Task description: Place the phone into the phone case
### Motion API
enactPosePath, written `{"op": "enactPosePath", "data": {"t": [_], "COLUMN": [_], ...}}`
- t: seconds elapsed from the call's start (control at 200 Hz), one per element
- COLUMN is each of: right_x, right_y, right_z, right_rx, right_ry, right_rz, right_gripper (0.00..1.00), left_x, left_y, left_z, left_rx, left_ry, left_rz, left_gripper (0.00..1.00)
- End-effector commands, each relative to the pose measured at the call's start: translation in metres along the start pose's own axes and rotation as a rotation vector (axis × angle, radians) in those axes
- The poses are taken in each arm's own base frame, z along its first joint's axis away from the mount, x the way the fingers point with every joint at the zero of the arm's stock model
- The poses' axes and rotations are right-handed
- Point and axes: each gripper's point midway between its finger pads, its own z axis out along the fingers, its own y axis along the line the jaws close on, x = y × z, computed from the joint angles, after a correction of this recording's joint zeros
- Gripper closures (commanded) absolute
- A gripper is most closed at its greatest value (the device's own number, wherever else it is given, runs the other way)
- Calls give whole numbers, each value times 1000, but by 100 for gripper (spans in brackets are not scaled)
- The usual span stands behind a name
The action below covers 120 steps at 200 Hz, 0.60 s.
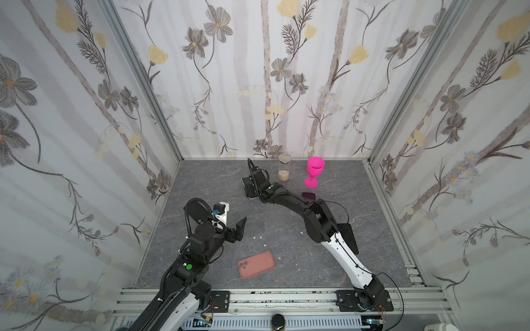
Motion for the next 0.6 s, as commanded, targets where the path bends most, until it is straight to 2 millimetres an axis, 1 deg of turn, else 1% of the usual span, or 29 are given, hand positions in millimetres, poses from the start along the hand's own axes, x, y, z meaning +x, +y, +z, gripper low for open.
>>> {"op": "enactPosePath", "data": {"t": [0.0,0.085,0.135,0.18,0.25,0.35,0.43,0.515,0.595], "right_x": [31,22,15,11,3,-10,-24,-44,-67], "right_y": [1,6,8,10,13,18,24,29,32], "right_z": [-3,-10,-14,-17,-23,-32,-43,-60,-82], "right_rx": [-21,-36,-39,-46,-55,-67,-85,-93,-85], "right_ry": [135,119,107,99,81,53,26,-16,-65], "right_rz": [28,12,6,0,-3,-4,0,6,11], "right_gripper": [25,23,20,15,12,13,14,15,17], "left_x": [-7,-6,-8,-8,-8,-9,-8,-9,-9], "left_y": [0,1,1,2,2,3,5,5,6], "left_z": [-1,-1,-1,-1,-2,-3,-3,-3,-2], "left_rx": [-5,-7,-9,-11,-14,-18,-27,-33,-36], "left_ry": [-28,-28,-31,-31,-34,-37,-37,-36,-35], "left_rz": [3,5,4,5,7,8,9,11,13], "left_gripper": [10,10,10,10,10,10,10,11,11]}}
